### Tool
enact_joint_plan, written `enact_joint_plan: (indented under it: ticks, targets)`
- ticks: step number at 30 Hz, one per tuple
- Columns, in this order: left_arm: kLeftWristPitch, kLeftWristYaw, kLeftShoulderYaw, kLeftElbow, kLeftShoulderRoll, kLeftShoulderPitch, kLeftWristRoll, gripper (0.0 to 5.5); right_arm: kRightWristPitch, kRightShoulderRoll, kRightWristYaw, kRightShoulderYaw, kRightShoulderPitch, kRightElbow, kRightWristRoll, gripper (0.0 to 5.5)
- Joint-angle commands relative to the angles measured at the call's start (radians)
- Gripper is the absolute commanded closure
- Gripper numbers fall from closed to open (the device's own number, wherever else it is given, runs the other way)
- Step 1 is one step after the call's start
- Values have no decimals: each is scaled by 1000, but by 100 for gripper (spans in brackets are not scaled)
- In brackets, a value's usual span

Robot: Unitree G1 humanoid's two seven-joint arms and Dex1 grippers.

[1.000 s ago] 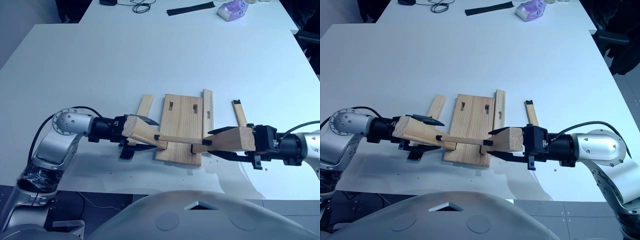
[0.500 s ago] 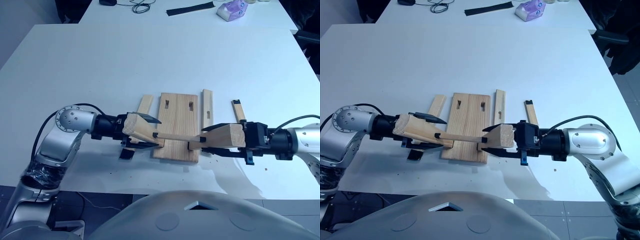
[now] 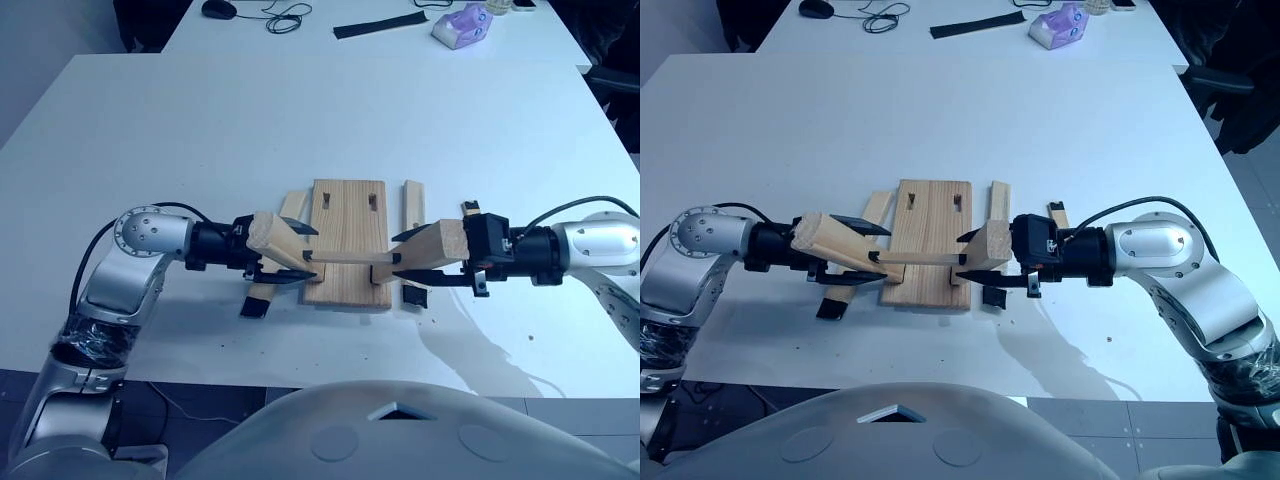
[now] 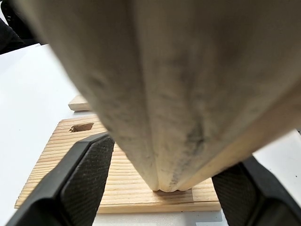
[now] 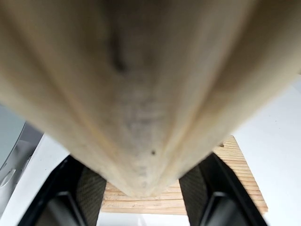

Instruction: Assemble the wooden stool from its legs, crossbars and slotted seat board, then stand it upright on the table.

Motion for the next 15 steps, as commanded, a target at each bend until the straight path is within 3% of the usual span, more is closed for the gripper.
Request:
enact_joint_plan:
  ticks: [1,10,11,15]
  targets:
    - [-16,47,-109,-22,-103,-63,66,218,149,8,9,201,1,21,-115,349]
    - [-20,70,-125,29,-151,-68,90,218,128,51,-32,253,-11,60,-155,349]
    - [-28,71,-124,42,-151,-65,96,218,127,67,-54,250,-18,67,-158,313]
    - [-80,79,-127,106,-155,-49,132,218,162,139,-141,231,-45,106,-185,252]
